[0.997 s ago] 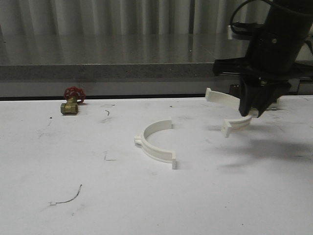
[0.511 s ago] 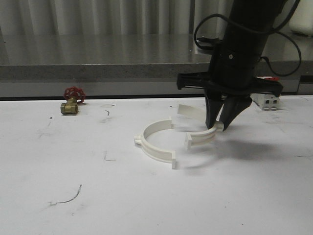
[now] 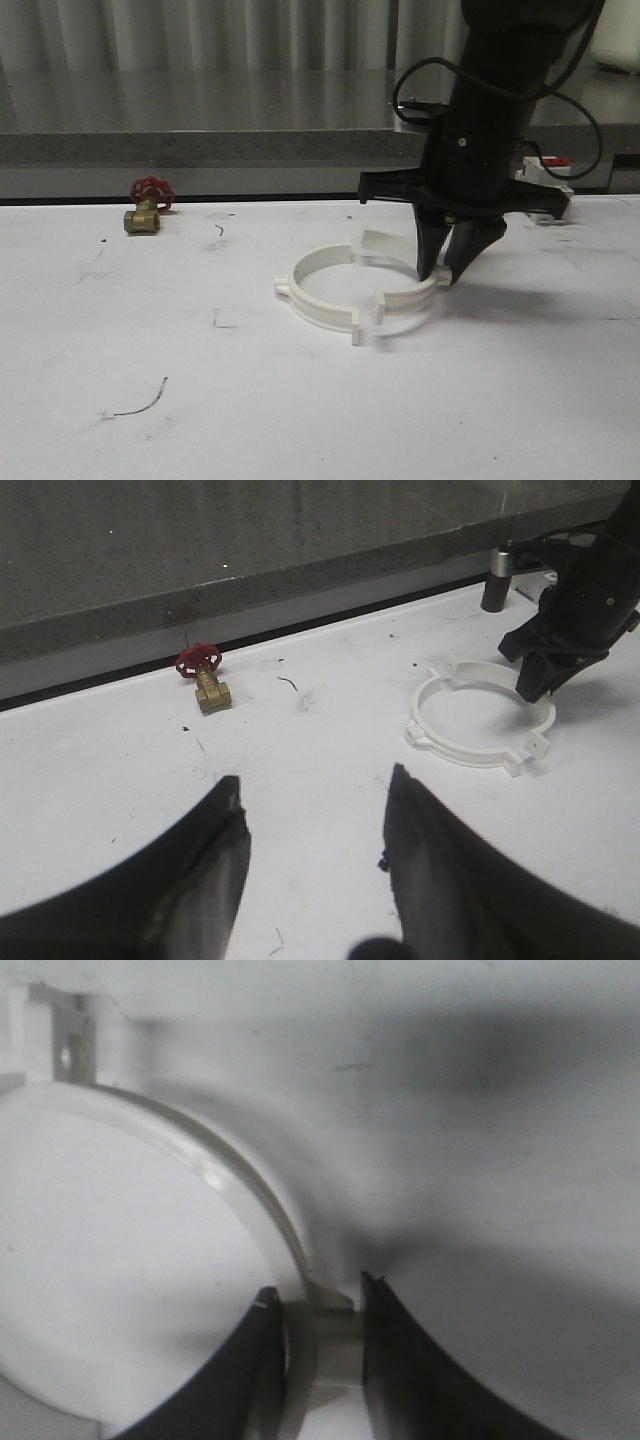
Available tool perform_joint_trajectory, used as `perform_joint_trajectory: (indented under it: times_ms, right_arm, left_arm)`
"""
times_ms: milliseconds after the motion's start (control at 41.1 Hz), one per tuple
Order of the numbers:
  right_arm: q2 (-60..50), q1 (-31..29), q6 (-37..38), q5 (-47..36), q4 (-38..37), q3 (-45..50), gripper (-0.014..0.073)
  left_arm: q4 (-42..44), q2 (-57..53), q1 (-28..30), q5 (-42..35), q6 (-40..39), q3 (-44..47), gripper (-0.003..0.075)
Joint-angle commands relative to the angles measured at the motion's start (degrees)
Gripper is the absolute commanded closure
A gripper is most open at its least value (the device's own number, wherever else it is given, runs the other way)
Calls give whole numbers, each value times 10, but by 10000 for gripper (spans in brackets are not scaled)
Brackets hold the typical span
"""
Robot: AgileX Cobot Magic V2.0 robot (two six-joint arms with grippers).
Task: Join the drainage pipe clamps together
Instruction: 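Carry the second clamp half to the first and join their ends, then open the right gripper and lift it away from the ring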
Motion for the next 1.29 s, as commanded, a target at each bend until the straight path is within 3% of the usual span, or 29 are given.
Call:
perform_joint_trajectory:
  times_ms: [0,1118,1264]
  right_arm:
    - [-28,0,1,-18,1,-19,459]
    - [-10,6,20,-38,5,-19,454]
    - [-10,6,20,-38,5,-19,378]
  left_arm:
    - [-9,8,0,-47,-4,-15,407]
    - [-9,8,0,-47,-4,-15,407]
    - [-9,8,0,-47,-4,-15,407]
